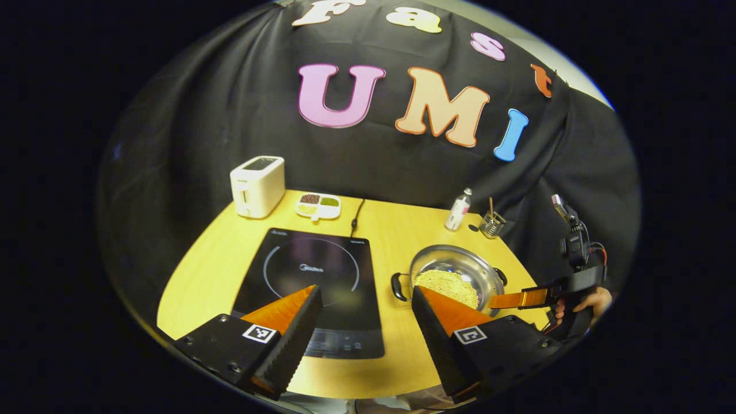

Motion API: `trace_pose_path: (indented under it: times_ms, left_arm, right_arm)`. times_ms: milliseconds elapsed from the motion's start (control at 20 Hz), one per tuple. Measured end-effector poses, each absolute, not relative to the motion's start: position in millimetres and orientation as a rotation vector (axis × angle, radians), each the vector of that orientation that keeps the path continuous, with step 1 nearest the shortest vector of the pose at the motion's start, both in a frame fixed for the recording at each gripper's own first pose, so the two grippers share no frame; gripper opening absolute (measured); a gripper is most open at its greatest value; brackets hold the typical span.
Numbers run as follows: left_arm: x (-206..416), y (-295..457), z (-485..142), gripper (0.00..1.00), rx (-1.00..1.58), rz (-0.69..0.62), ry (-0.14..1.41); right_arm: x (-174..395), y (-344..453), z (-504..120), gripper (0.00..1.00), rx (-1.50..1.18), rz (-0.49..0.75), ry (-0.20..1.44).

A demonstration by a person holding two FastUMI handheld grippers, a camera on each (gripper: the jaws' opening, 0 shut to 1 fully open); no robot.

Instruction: First push the handle of the pot to place it horizontally, then grasp the pot with both hands and set it on the induction cooktop.

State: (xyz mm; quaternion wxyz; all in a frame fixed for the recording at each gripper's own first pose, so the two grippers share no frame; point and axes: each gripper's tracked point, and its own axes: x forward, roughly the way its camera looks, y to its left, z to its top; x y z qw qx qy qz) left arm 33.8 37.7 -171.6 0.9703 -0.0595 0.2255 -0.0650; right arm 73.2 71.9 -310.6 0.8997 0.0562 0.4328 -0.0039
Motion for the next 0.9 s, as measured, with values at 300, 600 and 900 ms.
trace_pose_path:
  times_ms: [300, 600, 900]
  left_arm:
    - [62.6, -8.5, -216.7, 0.97, -0.233, -0.148, 0.632]
    - [102.5, -38.4, -251.7, 0.96, -0.224, -0.127, 0.754]
    - [131.6, -41.2, -290.0, 0.96, -0.216, -0.101, 0.869]
  right_arm:
    - [102.5, 10.6, -302.2, 1.00, 0.046, -0.018, 0.929]
    - [148.1, -41.2, -309.6, 0.94, 0.083, -0.028, 1.002]
    - [183.3, -59.7, -340.7, 0.94, 0.112, 0.025, 1.101]
